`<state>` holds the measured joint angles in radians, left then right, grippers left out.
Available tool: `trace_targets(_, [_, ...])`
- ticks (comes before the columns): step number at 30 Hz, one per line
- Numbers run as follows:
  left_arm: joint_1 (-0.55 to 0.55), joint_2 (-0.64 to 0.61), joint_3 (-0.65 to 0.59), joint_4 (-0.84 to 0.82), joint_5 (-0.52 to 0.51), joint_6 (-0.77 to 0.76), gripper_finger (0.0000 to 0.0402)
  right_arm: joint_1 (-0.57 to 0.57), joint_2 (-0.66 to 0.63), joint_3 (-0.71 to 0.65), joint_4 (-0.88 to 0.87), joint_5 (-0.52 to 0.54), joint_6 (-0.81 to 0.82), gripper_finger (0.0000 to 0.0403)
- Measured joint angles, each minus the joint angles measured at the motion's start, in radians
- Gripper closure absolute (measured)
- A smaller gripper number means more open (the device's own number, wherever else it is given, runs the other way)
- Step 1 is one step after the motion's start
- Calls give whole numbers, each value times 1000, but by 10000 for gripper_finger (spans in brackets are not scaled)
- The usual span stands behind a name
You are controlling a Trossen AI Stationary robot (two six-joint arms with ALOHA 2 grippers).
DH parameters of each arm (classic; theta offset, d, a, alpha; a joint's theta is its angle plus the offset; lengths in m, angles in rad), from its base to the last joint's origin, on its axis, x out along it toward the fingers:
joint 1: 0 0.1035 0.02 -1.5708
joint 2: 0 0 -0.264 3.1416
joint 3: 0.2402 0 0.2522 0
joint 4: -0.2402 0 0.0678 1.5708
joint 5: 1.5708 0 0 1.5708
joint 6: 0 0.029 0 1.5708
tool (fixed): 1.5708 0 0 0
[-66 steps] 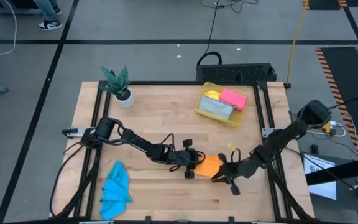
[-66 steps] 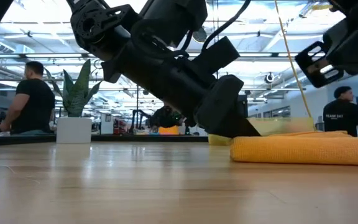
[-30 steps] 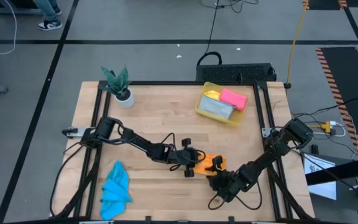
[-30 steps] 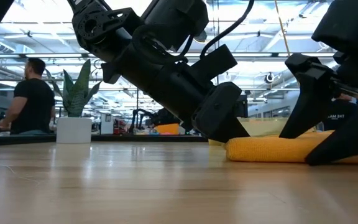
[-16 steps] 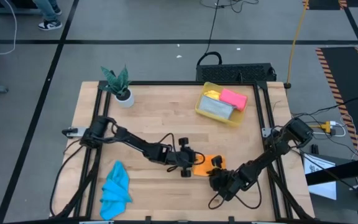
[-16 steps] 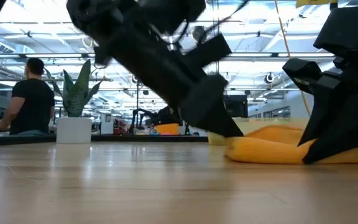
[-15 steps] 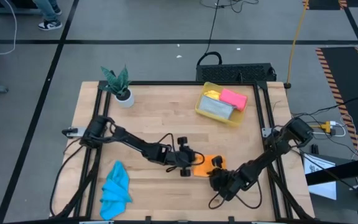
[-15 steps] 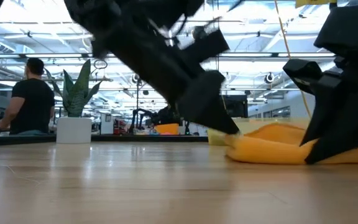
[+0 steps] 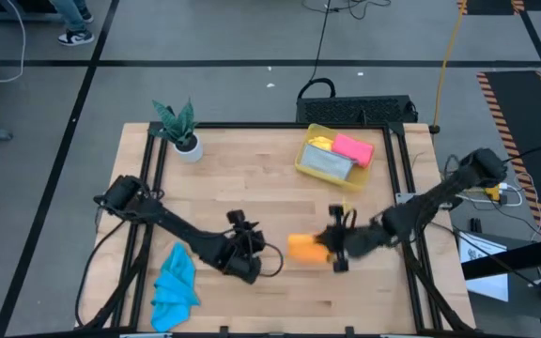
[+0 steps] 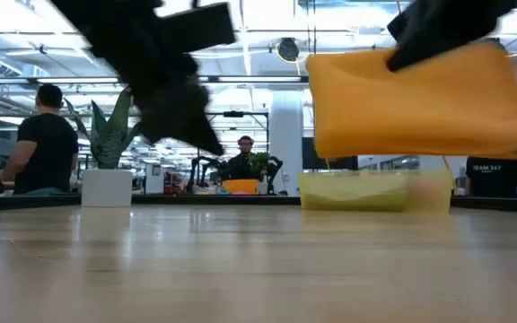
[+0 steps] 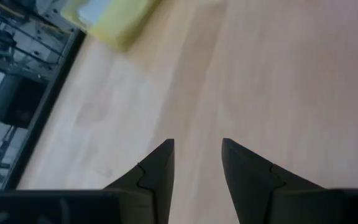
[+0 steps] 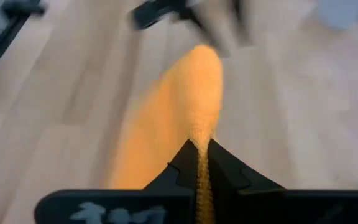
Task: Fold microfiber towels
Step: Put the orange kitchen towel into the yellow bin
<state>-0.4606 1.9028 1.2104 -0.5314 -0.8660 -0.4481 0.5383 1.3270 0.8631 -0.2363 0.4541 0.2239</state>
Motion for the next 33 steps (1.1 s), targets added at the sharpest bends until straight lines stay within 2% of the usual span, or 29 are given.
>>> trace_targets(4, [-47,9,-5,-56,-4,-111,266,-176,-113,0,-76,-37,-74,397])
trace_targets(8, [-81,10,-33,-61,-52,-168,266,-409,-185,0,-128,-37,-248,397])
trace_targets(13, [-94,10,-42,-94,-62,-213,266,-723,-217,0,-75,-5,-527,397])
trace_targets(18, [-95,10,-43,-108,-62,-219,266,-951,-190,0,39,16,-781,397])
trace_targets(20, [-93,10,-43,-108,-62,-218,266,-1004,-164,-12,92,8,-864,397])
trace_targets(22, [-90,10,-44,-108,-62,-217,266,-1040,-134,-40,130,-55,-916,397])
trace_targets(26, [-89,10,-44,-107,-62,-217,266,-1069,-38,-123,189,-163,-911,397])
trace_targets(33, [-90,10,-44,-103,-61,-219,266,-1070,55,-217,243,-197,-892,397])
